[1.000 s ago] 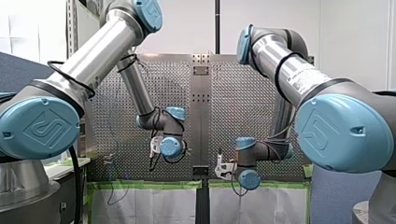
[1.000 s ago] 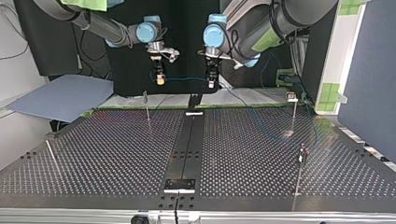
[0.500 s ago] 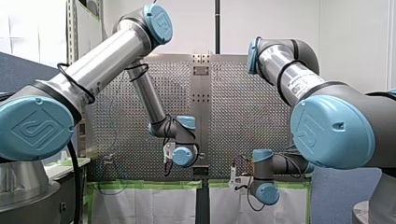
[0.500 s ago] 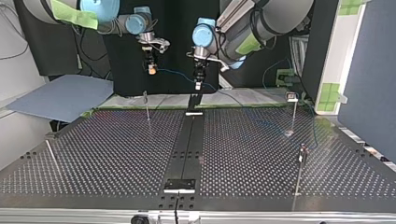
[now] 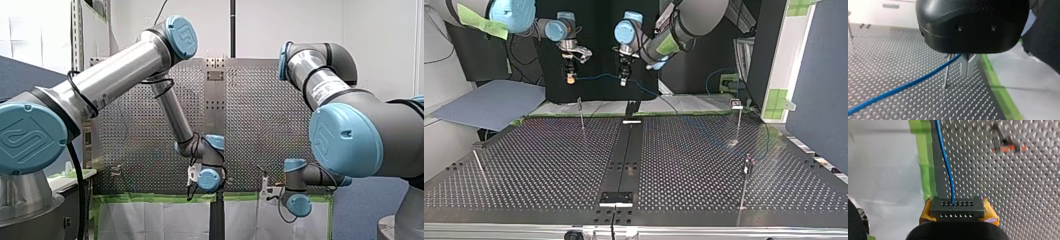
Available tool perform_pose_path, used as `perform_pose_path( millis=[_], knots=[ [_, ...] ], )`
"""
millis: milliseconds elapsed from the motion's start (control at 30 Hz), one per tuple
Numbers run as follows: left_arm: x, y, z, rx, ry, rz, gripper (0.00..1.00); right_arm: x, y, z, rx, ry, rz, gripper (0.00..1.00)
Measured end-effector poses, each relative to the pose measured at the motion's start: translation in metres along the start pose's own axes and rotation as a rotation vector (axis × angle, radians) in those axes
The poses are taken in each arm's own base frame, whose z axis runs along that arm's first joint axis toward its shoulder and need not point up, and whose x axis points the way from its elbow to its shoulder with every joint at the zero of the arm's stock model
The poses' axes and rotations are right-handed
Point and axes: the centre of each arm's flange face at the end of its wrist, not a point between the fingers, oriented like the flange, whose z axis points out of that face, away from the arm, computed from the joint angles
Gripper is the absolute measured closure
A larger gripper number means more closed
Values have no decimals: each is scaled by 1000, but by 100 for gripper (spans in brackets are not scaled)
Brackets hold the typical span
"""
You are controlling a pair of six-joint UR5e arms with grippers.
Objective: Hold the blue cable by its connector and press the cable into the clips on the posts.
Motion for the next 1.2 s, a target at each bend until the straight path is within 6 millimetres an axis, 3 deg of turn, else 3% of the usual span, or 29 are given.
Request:
perform_pose_path(
  millis=[167,567,867,1200],
  knots=[
    [15,-14,2,16,21,16,100,5,20,6,-28,13,5,100],
    [57,-41,6,15,93,59,100,10,39,12,-5,19,6,100],
    [86,-59,5,10,135,62,100,33,35,11,54,24,-43,100],
    [120,-75,10,-15,153,44,100,47,29,-7,75,29,-63,100]
  ],
)
